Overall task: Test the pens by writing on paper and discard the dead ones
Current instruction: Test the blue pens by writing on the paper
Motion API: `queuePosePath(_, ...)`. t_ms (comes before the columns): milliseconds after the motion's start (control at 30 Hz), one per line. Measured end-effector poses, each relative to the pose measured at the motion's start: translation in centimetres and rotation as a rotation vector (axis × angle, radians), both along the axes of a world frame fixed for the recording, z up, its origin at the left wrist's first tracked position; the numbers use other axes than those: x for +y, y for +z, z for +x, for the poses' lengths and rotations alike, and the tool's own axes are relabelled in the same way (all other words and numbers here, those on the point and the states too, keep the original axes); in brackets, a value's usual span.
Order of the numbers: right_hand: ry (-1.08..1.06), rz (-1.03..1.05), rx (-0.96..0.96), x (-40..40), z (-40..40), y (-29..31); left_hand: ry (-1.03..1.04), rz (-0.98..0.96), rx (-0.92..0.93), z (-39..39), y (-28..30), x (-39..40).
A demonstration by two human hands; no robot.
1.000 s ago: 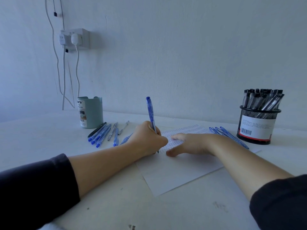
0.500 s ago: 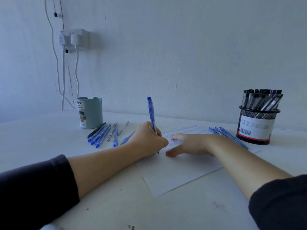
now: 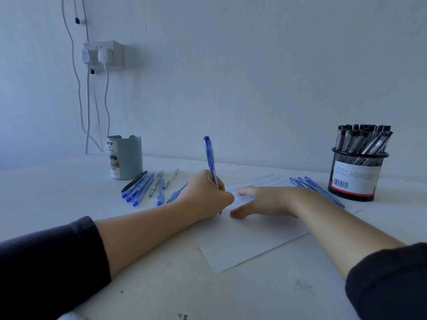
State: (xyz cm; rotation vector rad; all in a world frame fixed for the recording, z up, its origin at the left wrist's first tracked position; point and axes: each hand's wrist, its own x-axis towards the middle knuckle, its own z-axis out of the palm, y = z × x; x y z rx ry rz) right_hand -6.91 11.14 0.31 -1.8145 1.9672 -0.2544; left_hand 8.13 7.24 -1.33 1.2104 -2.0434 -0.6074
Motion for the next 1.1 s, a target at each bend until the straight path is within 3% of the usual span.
queuePosePath(100,0.001,-0.007,0.000,0.0,0.0,0.0,-0.008,0.065,0.092,0.1,0.2,-0.1)
queuePosePath(233,0.013,-0.004,0.002,0.2,-0.1,0.1,-0.050,0.280,0.515,1.0,1.2,-0.6)
queuePosePath(367,0.030,0.002,-0.011,0.2,-0.3,0.4,0.060,0.241,0.648,1.7,2.3,-1.9)
queuePosePath(667,-0.038,0.009,-0.176,-0.7,-0.9,0.4,0.021,0.233,0.688,1.9,2.0,-2.7)
queuePosePath(1100,-0.039,0.008,-0.181,-0.7,-0.9,0.3,-0.051,0.296,0.712,1.9,1.8,-1.8)
